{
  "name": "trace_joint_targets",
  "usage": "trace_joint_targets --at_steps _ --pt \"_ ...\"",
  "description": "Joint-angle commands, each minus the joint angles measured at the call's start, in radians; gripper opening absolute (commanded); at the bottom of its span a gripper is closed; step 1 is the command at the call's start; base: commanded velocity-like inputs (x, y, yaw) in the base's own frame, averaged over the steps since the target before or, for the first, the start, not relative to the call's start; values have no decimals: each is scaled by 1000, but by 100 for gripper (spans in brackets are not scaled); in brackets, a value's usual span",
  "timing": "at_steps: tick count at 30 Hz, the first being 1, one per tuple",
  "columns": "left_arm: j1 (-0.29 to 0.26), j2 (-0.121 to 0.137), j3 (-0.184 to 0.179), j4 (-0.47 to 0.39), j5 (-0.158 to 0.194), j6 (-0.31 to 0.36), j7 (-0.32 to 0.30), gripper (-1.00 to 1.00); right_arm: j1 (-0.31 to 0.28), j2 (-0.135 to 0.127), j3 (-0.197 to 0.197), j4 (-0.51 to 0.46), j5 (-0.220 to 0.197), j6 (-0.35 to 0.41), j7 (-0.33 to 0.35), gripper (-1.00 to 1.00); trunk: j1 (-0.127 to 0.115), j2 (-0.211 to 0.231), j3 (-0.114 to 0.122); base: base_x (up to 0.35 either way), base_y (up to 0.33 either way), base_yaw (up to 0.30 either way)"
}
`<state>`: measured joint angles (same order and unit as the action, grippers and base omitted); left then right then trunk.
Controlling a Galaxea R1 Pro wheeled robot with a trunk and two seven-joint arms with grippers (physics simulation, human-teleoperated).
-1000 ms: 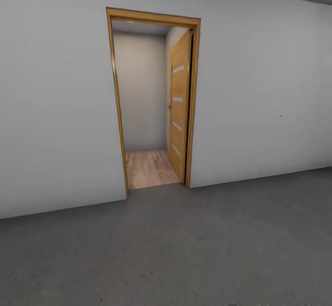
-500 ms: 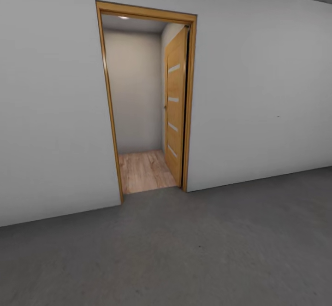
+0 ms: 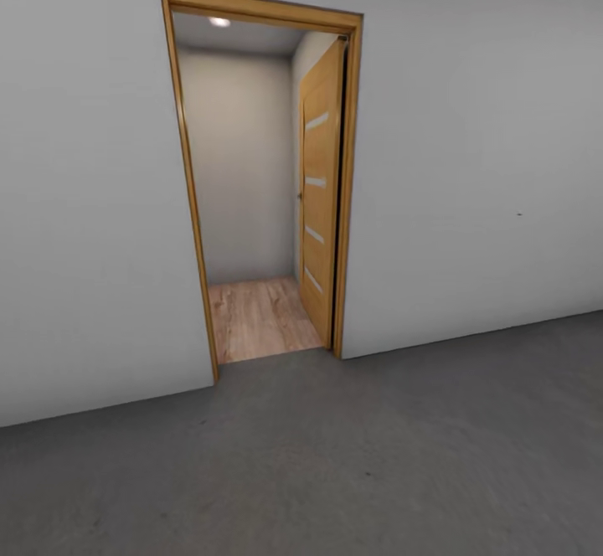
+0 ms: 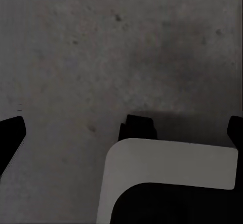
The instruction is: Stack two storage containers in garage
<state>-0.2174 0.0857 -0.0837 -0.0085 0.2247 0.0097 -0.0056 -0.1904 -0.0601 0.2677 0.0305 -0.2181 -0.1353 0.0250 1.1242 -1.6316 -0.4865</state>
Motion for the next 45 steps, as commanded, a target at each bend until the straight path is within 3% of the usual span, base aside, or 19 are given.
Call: trace_joint_targets --at_steps 1,45 --pt "0 0 -8 -1 10 1 -1 100 -1 0 8 3 -10 -7 3 100 1 0 -1 324 0 0" --pt "0 -3 -3 2 30 1 1 100 -1 0 13 2 -9 1 -6 100 1 0 -1 324 0 0"
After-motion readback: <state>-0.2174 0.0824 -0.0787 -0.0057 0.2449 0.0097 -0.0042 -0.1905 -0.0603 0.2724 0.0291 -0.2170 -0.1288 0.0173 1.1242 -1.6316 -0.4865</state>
